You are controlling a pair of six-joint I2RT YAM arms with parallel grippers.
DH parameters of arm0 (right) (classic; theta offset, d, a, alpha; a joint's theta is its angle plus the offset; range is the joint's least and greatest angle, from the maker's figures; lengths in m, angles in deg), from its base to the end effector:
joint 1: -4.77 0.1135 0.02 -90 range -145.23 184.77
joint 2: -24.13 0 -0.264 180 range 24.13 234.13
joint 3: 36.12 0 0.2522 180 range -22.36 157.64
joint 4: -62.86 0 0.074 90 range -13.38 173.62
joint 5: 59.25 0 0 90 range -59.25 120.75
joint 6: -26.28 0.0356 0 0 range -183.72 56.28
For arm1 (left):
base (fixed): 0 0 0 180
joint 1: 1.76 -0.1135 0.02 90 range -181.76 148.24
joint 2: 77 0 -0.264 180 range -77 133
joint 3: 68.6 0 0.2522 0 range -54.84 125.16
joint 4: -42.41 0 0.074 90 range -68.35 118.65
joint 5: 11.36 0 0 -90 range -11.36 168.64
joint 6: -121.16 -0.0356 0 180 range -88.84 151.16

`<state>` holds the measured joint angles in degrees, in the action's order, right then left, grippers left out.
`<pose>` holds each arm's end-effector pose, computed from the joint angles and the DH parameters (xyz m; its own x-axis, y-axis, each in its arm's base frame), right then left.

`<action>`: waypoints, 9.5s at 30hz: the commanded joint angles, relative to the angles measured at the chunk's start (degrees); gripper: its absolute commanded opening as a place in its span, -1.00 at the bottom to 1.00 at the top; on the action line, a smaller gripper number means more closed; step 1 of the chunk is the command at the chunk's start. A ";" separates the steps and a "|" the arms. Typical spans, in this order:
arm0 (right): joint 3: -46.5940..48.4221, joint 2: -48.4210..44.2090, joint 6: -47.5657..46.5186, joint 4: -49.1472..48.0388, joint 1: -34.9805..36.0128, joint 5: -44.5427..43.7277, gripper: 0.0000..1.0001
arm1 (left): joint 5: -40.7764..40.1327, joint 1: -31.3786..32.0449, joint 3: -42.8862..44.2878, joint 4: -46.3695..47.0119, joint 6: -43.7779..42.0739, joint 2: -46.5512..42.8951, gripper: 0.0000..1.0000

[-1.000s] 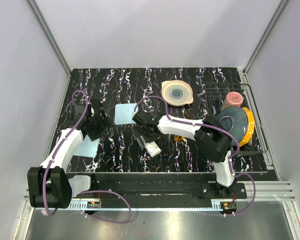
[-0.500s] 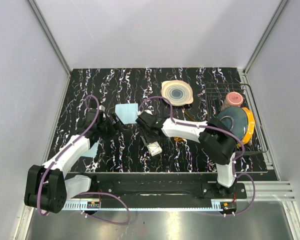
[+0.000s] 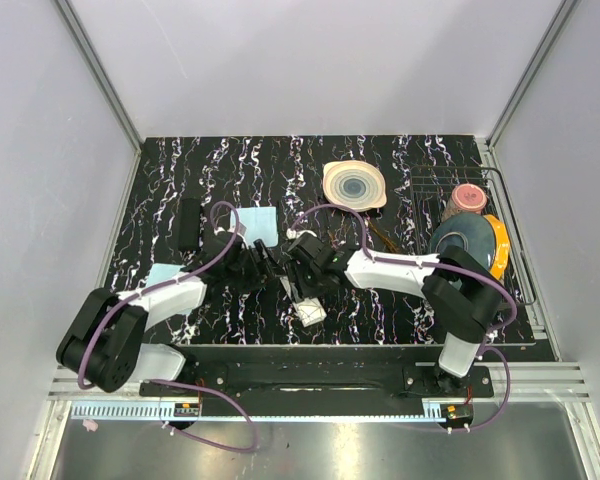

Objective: Organize the sunglasses
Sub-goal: Open the sunglasses case at the center of the board, then move the opened sunglasses case to the center of the board, then rotate the opened sunglasses case at the center of the board, then move the glasses cleaning cloth to the center of the board.

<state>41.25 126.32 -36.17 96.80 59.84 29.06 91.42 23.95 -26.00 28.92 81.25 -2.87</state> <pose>0.2078 0.2958 0.1720 -0.8090 -0.3510 -0.4715 -0.4924 0.8428 0.2175 0.2125 -0.1110 0.1586 -0.8415 -0.4251 -0.3335 -0.1270 0.7556 -0.6426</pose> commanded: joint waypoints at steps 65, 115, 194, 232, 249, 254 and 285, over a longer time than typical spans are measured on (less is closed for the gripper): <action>-13.95 -14.39 11.03 -7.88 -3.56 -3.05 0.20 | -15.85 6.10 -4.23 1.84 -1.22 5.32 -0.05; -18.45 -16.42 44.60 -16.41 1.79 -12.89 -1.00 | -16.38 9.79 -11.44 -5.99 4.23 -25.44 0.30; 0.64 3.19 -3.73 -0.67 -9.46 0.02 -0.33 | -24.81 16.74 -8.80 -12.75 5.64 -17.70 -0.33; 43.93 20.13 -4.00 2.31 -7.43 -4.99 -0.21 | -18.84 -16.83 31.08 -22.06 -15.98 7.41 0.42; 56.00 34.65 -7.42 2.84 -15.60 1.52 -0.19 | -15.76 -18.68 46.65 -19.78 -17.57 29.93 0.44; 56.09 34.13 -7.78 3.46 -15.78 -0.33 -0.19 | -16.82 -18.68 46.40 -20.22 -17.91 31.60 0.40; 47.12 33.94 -21.22 -13.33 -1.81 8.37 0.00 | -25.96 -30.89 32.77 -25.50 -8.07 8.93 0.46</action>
<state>87.22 158.15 -55.47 89.68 57.30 35.05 65.74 -3.85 8.06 4.05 71.15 7.84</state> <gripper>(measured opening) 0.500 0.726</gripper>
